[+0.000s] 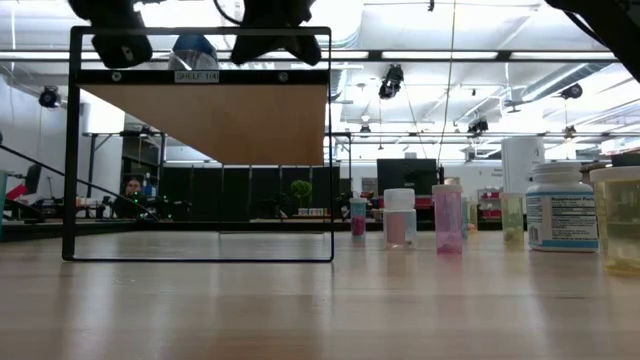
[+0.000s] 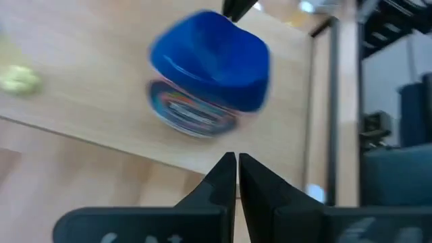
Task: Pick and place medicine bottles onto shelf by color
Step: Put the dark blue tablet bottle on the shelf
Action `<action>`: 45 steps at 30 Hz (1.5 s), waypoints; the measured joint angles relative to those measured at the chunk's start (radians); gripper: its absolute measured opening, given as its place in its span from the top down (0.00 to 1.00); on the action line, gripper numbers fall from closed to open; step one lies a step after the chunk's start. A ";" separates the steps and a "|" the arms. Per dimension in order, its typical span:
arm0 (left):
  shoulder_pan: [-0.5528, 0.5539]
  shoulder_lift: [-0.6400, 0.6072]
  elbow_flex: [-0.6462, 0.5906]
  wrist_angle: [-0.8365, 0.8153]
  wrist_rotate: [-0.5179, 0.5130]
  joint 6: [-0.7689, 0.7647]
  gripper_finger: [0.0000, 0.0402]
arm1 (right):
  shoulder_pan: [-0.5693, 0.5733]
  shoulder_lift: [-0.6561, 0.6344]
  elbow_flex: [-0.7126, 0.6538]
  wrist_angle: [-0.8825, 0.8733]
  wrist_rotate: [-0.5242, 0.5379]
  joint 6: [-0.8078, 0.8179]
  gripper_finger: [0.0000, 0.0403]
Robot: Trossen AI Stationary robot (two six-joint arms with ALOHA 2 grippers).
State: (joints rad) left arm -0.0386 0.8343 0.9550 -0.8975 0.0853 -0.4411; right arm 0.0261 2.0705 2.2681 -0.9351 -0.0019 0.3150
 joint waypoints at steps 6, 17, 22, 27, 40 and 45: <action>-0.056 0.030 -0.020 0.128 0.055 0.009 1.00 | 0.018 0.012 0.000 0.014 -0.036 -0.049 0.98; -0.099 0.128 -0.028 0.200 -0.044 0.001 1.00 | 0.004 0.042 -0.001 0.098 -0.003 -0.072 0.98; -0.099 0.118 -0.028 0.200 -0.064 0.001 1.00 | -0.002 0.041 -0.001 0.105 0.088 -0.079 0.98; -0.099 0.111 -0.028 0.198 -0.120 0.002 1.00 | -0.012 0.041 -0.001 0.109 0.081 -0.083 0.98; -0.099 0.062 -0.026 0.050 -0.174 -0.025 1.00 | -0.012 0.053 -0.001 0.164 0.020 -0.090 0.98; -0.099 0.057 -0.024 0.049 -0.174 -0.033 1.00 | -0.012 0.054 -0.001 0.165 0.022 -0.088 0.98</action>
State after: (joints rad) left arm -0.1375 0.8910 0.9310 -0.8486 -0.0887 -0.4742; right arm 0.0143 2.1246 2.2673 -0.7700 0.0196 0.2271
